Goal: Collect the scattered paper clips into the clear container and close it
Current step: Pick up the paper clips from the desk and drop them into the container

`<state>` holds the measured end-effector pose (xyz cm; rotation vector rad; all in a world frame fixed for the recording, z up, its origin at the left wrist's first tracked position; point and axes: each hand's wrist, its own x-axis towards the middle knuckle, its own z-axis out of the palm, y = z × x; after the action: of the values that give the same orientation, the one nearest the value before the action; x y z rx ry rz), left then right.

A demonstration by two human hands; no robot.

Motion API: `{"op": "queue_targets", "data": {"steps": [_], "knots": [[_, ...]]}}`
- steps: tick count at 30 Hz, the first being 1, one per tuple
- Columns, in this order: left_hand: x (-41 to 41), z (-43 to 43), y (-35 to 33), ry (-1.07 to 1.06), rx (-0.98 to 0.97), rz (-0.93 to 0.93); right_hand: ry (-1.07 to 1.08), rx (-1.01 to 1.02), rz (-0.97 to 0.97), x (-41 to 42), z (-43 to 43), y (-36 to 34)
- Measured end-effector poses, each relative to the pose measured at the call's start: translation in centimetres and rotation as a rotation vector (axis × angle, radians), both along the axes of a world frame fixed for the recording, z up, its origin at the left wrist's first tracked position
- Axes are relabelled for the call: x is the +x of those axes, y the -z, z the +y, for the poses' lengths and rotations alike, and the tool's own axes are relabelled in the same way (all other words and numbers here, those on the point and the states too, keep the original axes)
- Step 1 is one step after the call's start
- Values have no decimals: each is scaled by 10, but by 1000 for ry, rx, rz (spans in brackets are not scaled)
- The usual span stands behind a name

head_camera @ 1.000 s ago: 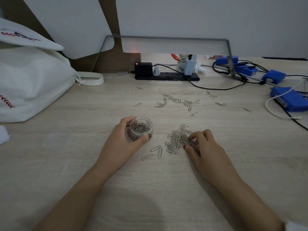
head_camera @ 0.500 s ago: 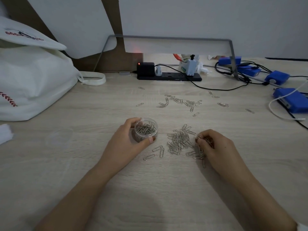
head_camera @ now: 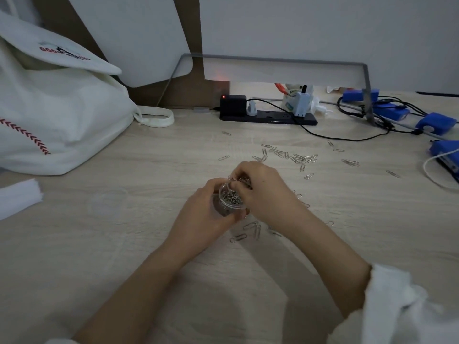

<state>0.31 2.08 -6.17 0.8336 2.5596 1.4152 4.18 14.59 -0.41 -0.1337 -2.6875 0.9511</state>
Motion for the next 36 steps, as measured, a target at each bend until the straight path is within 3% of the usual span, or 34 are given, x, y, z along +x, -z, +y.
{"op": "queue_targets", "data": {"steps": [5, 10, 14, 19, 22, 24, 26, 29, 36], "knots": [[0, -1, -2, 22, 4, 3, -33, 190, -75, -9, -9, 12], [0, -1, 1, 27, 5, 22, -79, 227, -35, 0, -4, 13], [-1, -1, 2, 19, -6, 25, -217, 428, -63, 9, -2, 13], [-2, 0, 4, 5, -7, 10, -206, 215, -34, 26, 8, 0], [-1, -1, 4, 2, -12, 16, 8, 216, -11, 42, 33, 4], [-1, -1, 3, 0, -21, 13, 194, 257, -82, 52, 54, 12], [-1, -1, 3, 0, -21, 13, 320, 172, -203, 62, 68, 21], [-1, -1, 4, -1, -24, 12, 294, 29, -258, 71, 66, 34], [-1, -1, 5, -14, -18, 13, 144, 160, -86, 68, 35, 54]]}}
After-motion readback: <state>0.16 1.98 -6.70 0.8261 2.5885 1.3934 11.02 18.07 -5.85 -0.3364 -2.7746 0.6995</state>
